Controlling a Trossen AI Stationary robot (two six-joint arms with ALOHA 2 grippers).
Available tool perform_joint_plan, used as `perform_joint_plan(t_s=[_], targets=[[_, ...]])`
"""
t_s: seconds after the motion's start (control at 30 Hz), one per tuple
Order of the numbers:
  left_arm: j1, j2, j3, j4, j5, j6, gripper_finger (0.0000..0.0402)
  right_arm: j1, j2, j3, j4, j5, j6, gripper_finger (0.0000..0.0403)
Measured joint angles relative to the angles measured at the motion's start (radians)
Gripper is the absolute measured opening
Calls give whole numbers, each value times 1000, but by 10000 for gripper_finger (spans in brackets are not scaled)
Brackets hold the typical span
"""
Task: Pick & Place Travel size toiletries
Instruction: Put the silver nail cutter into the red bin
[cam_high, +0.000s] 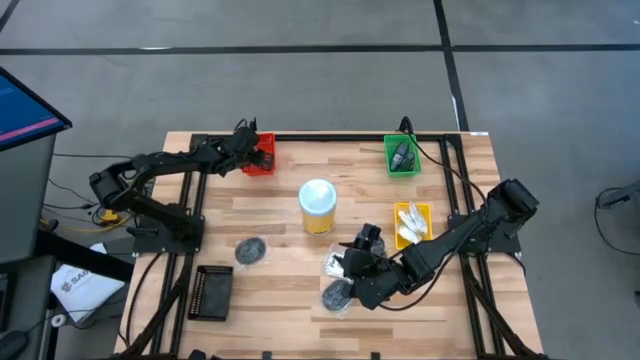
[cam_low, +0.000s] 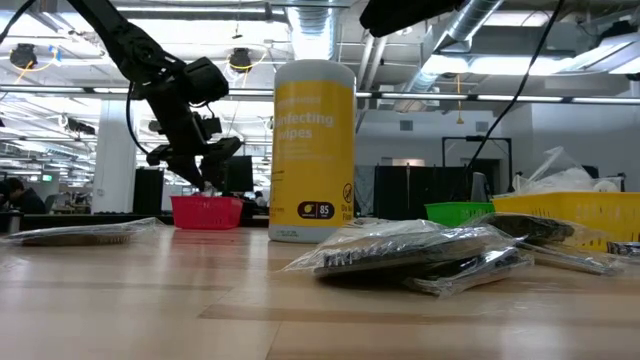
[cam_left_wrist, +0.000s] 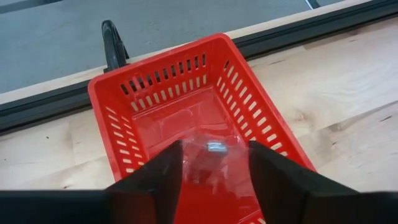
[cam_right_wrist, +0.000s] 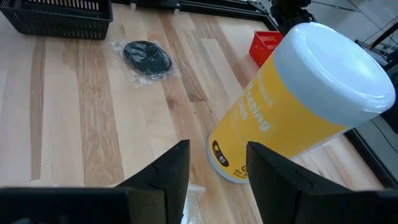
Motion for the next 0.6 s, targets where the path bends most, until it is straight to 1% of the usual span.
perform_joint_plan(t_s=[0.17,0.33,0.43,0.53,0.6], targets=[[0,0,0,2,-1,0,190,0,0,0,-6,0,-1,147],[0,-14,0,7,-1,13,193,0,0,0,-42,-1,14,147],[-13,-51,0,8,-1,25,190,0,0,0,-79,-1,39,147],[-47,-111,0,9,4,27,186,0,0,0,-156,-3,99,147],[-79,-154,0,4,35,30,184,0,0,0,-223,-25,163,147]])
